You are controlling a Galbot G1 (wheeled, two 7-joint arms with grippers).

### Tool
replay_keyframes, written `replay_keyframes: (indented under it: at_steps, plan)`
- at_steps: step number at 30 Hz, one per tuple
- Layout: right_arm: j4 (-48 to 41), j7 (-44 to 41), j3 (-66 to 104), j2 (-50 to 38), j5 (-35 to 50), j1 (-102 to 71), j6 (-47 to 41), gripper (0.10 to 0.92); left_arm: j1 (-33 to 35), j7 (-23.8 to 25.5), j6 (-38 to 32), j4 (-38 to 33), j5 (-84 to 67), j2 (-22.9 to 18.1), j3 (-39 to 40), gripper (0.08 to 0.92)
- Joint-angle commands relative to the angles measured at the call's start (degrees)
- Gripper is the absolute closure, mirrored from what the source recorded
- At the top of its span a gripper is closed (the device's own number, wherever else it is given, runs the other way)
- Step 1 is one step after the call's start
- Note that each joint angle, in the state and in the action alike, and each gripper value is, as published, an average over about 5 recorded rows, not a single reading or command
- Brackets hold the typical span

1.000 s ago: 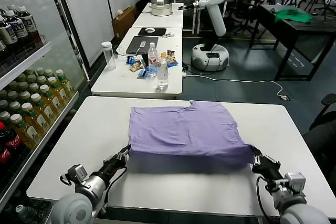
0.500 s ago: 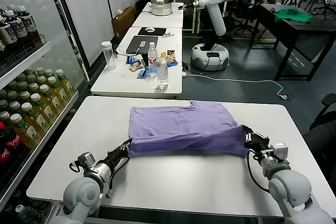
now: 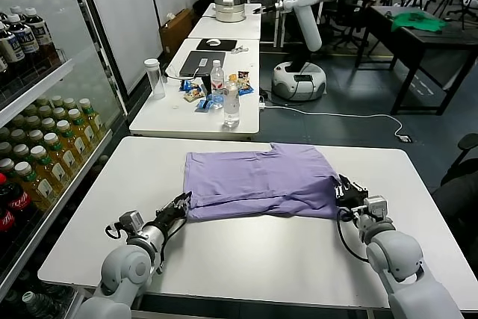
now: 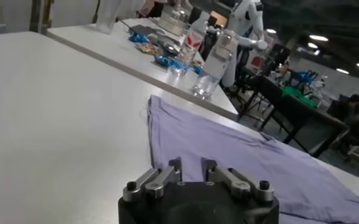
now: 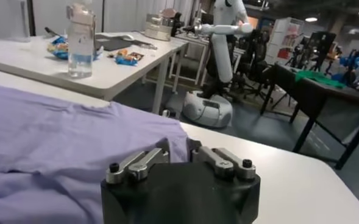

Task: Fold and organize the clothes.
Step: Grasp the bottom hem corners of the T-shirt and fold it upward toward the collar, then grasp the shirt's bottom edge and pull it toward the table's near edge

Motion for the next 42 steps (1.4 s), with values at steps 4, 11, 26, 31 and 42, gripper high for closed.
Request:
replay_keyframes:
  at_steps: [4, 11, 26, 31, 42]
  plan:
    - [3.0, 0.9, 7.7, 0.7, 6.6, -9.2, -2.4, 0.371, 5.7, -2.0, -1.3, -5.8, 3.4, -2.1, 0.6, 0.408]
    - [-2.0, 2.8, 6.4, 2.2, 14.1, -6.3, -6.5, 0.212, 4.6, -6.4, 0.1, -1.7, 8.5, -5.1, 5.4, 0.214]
    - [-6.5, 2.2, 1.2, 3.4, 15.8, -2.2, -6.6, 0.361, 2.6, -11.1, 0.2, 2.7, 17.5, -5.7, 8.3, 0.228]
    - [-7.0, 1.2, 0.9, 3.3, 15.8, -1.9, -6.2, 0.49, 2.8, -10.7, -0.7, 2.4, 16.0, -5.3, 8.0, 0.363]
    - [-4.0, 0.2, 2.8, 1.8, 14.6, -3.4, -5.9, 0.802, 2.1, -7.8, -2.8, 2.7, 11.5, -4.3, 7.5, 0.667]
